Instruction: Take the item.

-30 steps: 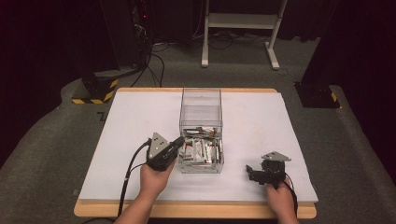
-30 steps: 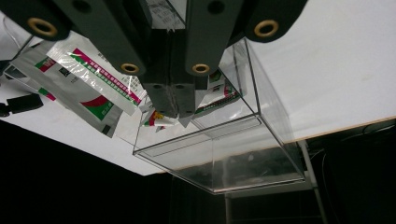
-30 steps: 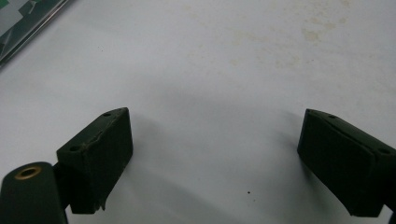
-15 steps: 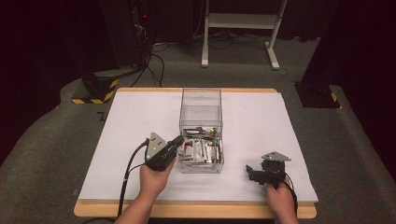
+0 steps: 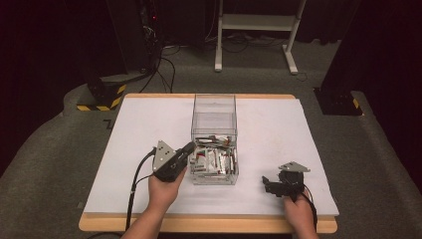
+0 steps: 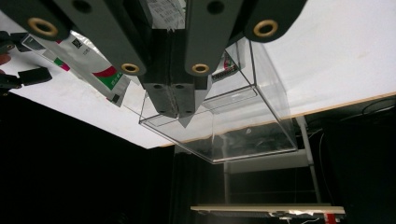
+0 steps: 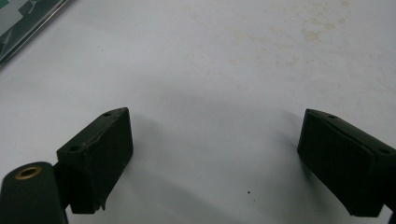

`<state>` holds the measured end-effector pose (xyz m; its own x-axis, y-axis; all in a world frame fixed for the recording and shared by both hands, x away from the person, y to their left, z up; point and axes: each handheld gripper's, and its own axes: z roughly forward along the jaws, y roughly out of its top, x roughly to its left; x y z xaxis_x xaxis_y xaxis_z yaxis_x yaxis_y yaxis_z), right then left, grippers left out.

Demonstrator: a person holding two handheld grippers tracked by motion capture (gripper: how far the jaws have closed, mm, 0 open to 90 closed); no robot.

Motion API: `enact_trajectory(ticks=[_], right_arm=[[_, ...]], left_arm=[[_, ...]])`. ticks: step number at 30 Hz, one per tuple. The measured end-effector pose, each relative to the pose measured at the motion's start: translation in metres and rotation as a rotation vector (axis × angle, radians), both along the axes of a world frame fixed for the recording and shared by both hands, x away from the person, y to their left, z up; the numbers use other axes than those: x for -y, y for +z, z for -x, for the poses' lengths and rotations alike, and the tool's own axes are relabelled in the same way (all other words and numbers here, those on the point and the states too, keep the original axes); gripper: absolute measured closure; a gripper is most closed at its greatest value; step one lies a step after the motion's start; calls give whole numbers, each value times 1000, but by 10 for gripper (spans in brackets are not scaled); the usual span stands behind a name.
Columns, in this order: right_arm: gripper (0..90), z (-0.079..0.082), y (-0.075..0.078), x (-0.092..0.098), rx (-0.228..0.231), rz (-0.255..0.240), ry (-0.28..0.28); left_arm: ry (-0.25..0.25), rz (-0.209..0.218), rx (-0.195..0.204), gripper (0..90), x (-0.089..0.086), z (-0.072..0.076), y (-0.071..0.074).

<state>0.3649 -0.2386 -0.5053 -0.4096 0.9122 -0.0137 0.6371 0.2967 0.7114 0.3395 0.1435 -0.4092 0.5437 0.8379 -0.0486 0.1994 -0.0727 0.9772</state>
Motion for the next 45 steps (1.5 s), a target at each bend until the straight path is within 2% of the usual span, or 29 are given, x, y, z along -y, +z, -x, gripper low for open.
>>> enact_trajectory(ticks=[10,27,45], right_arm=[[103,0,0,0,-1,1,-2],[100,0,0,0,-6,-6,-7],[98,0,0,-1,-4,4,-5]], left_arm=[[0,21,29,896,-2,1,4],[20,70,70,896,-18,8,17],[49,72,84,897,-32,15,22]])
